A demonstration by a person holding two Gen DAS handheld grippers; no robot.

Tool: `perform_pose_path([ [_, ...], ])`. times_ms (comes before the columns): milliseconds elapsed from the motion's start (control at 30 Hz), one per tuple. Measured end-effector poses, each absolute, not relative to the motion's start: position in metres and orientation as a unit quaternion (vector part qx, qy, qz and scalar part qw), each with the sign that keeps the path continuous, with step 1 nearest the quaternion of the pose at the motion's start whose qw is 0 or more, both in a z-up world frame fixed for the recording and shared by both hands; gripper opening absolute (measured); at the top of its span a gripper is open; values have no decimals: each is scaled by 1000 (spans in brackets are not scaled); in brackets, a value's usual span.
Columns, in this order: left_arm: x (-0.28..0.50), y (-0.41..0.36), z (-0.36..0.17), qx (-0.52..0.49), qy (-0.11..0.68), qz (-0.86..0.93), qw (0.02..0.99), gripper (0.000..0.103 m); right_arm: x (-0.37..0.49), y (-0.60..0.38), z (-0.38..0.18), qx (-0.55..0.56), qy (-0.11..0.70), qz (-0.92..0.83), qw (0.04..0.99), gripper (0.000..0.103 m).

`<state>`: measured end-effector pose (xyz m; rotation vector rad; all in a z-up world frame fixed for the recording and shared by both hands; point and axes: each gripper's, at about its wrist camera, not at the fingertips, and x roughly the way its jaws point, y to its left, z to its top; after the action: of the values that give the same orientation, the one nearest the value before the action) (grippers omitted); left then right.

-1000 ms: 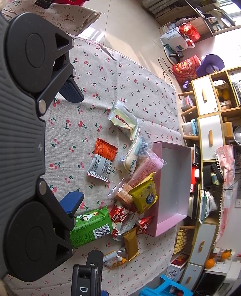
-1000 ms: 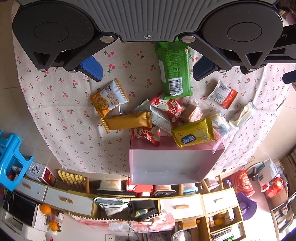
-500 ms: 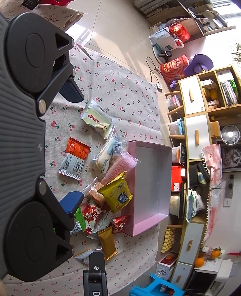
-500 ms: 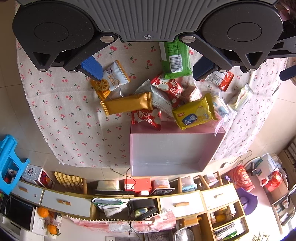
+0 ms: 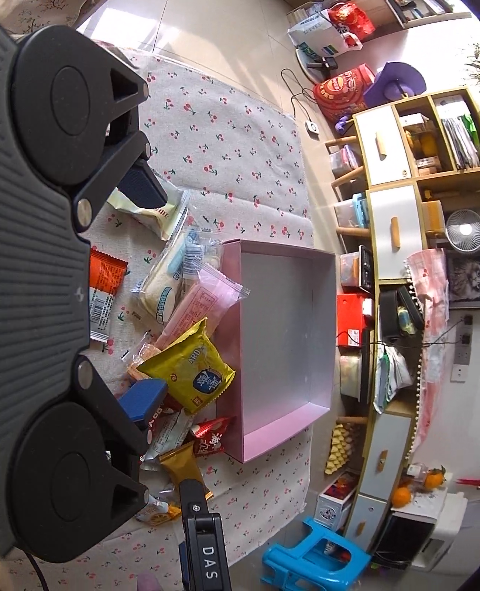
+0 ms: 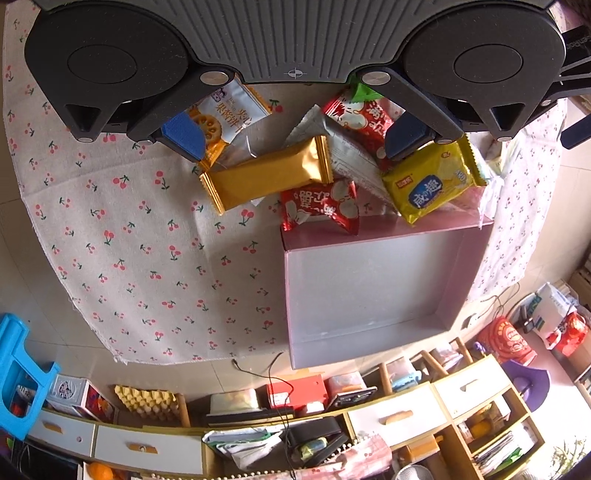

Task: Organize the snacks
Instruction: 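Grasp the yellow chip bag with the left tool while the right tool grasps the gold wafer bar, then carry the yellow bag and gold bar into the pink box and release both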

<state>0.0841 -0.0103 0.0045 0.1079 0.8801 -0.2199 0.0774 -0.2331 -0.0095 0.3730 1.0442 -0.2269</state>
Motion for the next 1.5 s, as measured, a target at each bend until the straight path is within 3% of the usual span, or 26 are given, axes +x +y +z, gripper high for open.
perform_pose_path([
  [200, 99, -23, -2, 48, 413, -164, 894, 80, 93, -260, -35, 220, 511, -143, 818, 102],
  [567, 114, -65, -24, 203, 372, -282, 861, 77, 103, -289, -63, 336, 507, -157, 778, 85],
  [800, 116, -69, -38, 242, 385, -297, 840, 77, 103, -293, -65, 360, 486, -169, 778, 84],
  [933, 112, -70, -38, 258, 382, -289, 839, 71, 104, -286, -63, 334, 484, -176, 789, 69],
  [1000, 113, -69, -36, 254, 386, -282, 841, 60, 104, -285, -62, 326, 483, -177, 793, 59],
  [1267, 115, -64, -31, 209, 403, -262, 852, 52, 101, -288, -50, 302, 467, -168, 814, 29],
  [1500, 117, -56, -24, 148, 413, -253, 862, 51, 94, -295, -44, 319, 458, -150, 816, 22],
])
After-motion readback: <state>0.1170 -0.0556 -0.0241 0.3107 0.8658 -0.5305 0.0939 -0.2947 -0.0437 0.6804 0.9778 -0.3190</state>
